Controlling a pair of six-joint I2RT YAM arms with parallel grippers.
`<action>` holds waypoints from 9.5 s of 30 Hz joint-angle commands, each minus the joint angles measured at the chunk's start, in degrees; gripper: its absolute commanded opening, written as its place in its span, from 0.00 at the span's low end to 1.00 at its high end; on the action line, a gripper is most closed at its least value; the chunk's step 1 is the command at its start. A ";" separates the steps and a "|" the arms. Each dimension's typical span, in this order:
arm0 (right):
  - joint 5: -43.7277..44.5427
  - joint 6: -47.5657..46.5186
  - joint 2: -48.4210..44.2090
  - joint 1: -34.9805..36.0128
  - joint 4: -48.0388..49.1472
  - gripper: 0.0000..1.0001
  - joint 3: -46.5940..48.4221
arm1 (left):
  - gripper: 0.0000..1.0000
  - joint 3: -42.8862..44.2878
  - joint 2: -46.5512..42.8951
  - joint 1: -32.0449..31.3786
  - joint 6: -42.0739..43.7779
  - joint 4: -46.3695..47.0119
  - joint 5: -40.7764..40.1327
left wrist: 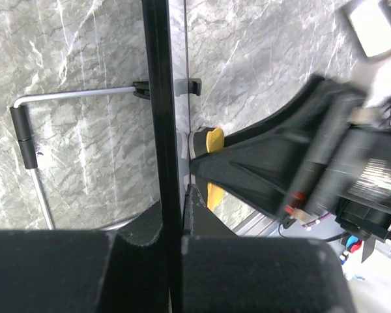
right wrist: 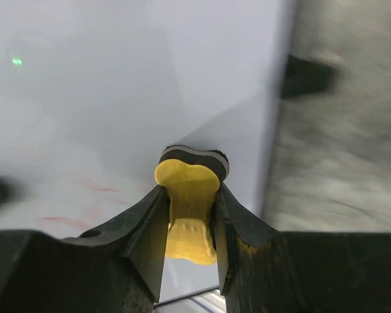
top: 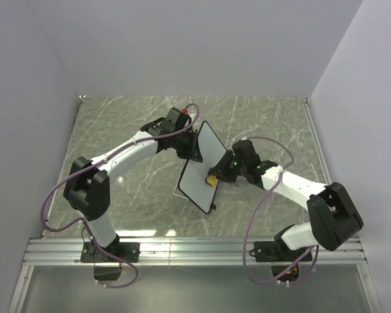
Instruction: Erase the whiteboard
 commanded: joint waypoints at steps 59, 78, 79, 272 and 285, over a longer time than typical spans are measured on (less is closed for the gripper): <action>1.42 2.96 7.17 10.64 -1.33 0.00 11.80 | 0.00 -6.14 12.25 -3.57 2.56 -8.51 -9.73; 0.10 -0.20 9.82 6.77 1.24 0.00 -1.32 | 0.00 -5.52 11.81 -3.57 2.83 -10.62 -10.96; 0.01 -0.29 9.81 6.68 1.15 0.00 -1.67 | 0.00 -5.43 11.81 -3.57 2.83 -10.62 -10.96; 7.32 -18.31 -33.69 -14.33 -30.06 1.00 20.99 | 0.99 25.59 -7.60 0.82 -3.85 -36.20 -27.04; 0.44 -7.07 -36.32 -13.45 -15.92 1.00 21.64 | 0.99 -15.04 -59.26 1.35 -4.22 10.01 -59.10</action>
